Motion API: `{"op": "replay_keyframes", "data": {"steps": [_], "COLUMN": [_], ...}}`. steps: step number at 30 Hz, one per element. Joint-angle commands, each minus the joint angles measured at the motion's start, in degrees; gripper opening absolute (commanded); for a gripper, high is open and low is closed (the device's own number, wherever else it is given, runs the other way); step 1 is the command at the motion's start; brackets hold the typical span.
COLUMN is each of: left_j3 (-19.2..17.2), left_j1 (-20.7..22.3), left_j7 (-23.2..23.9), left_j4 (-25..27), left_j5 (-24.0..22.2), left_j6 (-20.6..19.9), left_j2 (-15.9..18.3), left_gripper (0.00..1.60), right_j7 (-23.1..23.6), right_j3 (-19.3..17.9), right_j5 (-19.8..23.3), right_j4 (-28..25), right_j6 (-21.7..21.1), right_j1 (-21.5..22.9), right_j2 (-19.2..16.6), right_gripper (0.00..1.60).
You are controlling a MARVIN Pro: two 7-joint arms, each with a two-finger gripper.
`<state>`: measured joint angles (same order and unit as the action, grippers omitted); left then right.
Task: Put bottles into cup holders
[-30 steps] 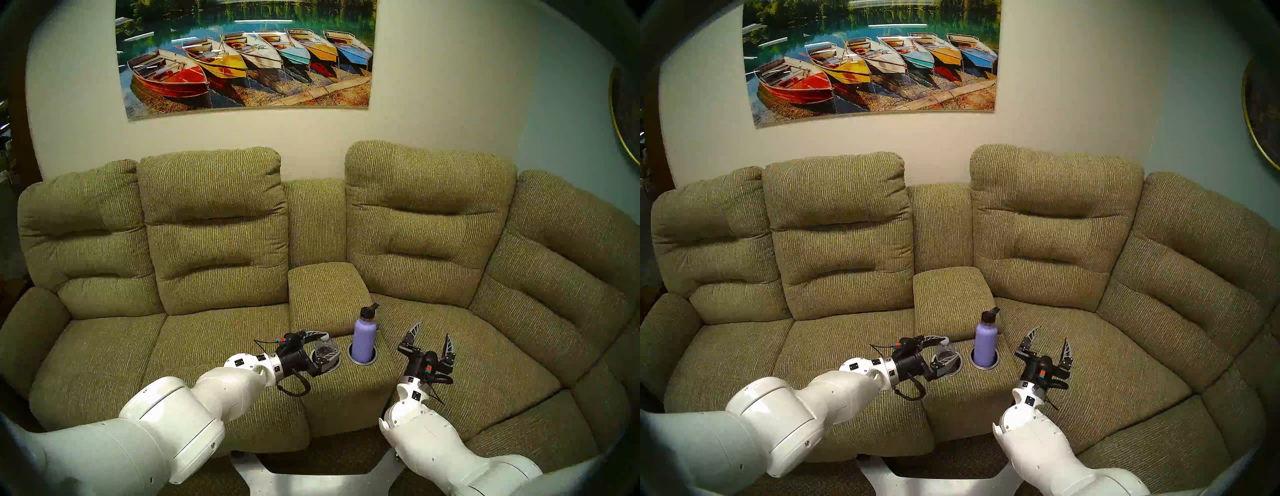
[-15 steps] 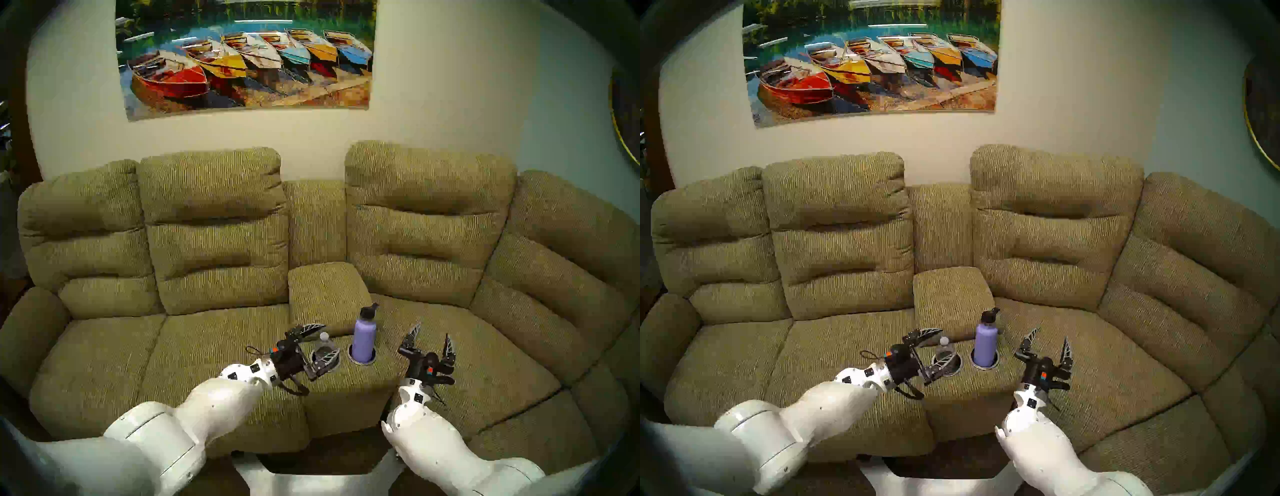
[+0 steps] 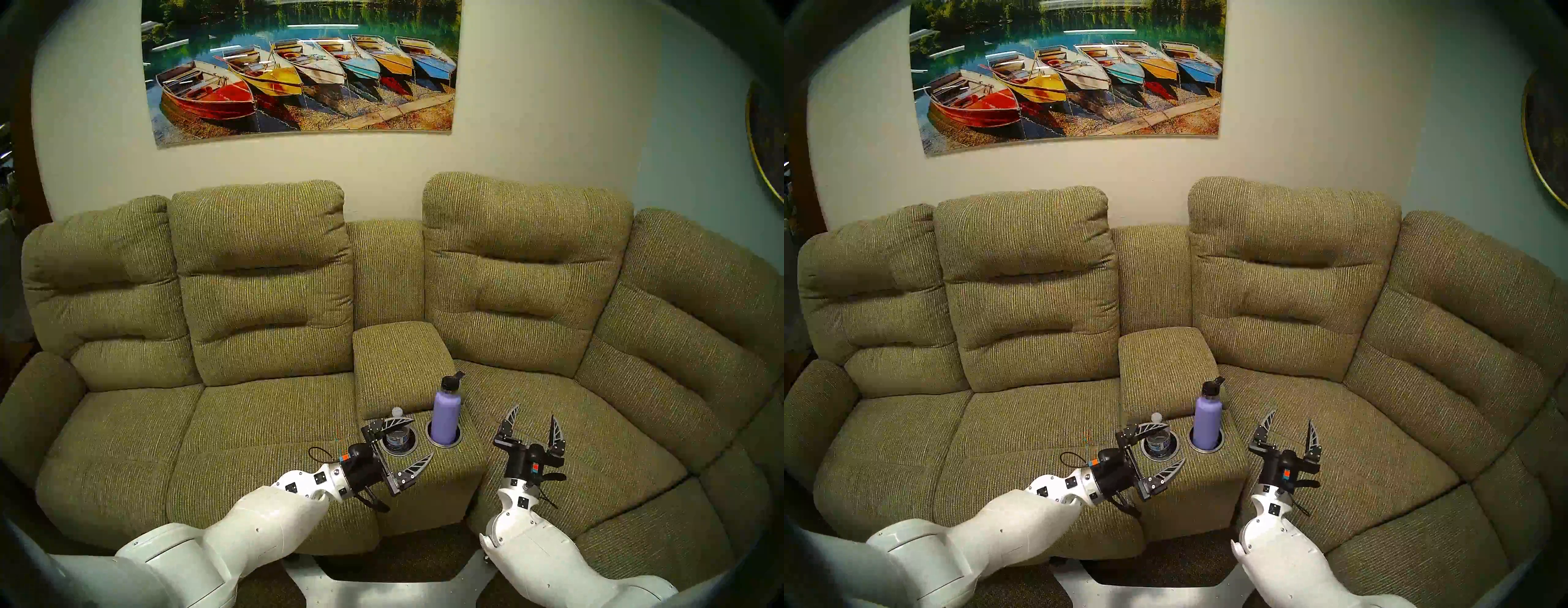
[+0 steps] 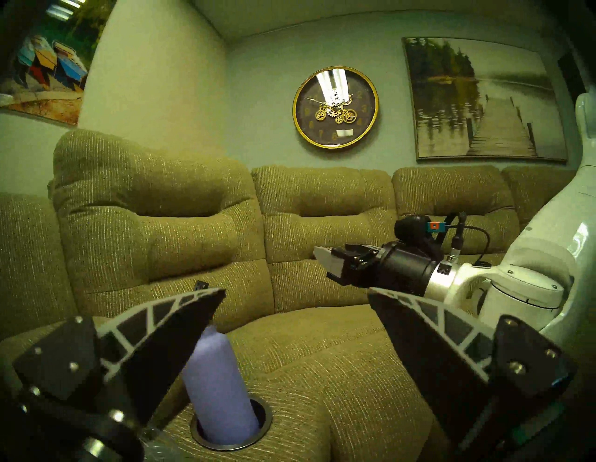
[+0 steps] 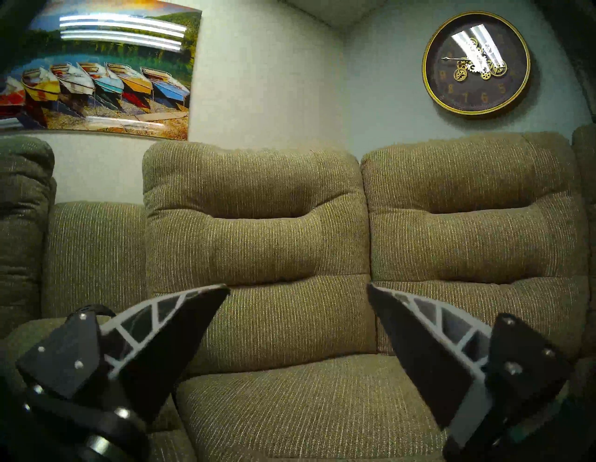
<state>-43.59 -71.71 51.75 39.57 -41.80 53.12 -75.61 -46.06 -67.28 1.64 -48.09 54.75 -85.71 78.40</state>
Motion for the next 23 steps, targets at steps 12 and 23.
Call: {"op": "replay_keyframes", "data": {"steps": [12,23], "left_j3": [4.1,5.7], "left_j1": [-4.7,-6.2], "left_j7": [3.7,2.4], "left_j4": [15.6,23.3], "left_j5": [-3.0,-4.8], "left_j6": [0.2,-3.5], "left_j2": [9.7,14.6], "left_gripper": [1.6,1.6], "right_j7": [0.9,2.5], "right_j3": [-0.4,-0.4], "right_j5": [1.2,4.0], "right_j4": [-10.4,-15.6], "right_j6": [-2.2,-6.6], "right_j1": [-5.3,-7.8], "right_j2": [-2.9,-4.4], "right_gripper": [1.6,1.6]}}
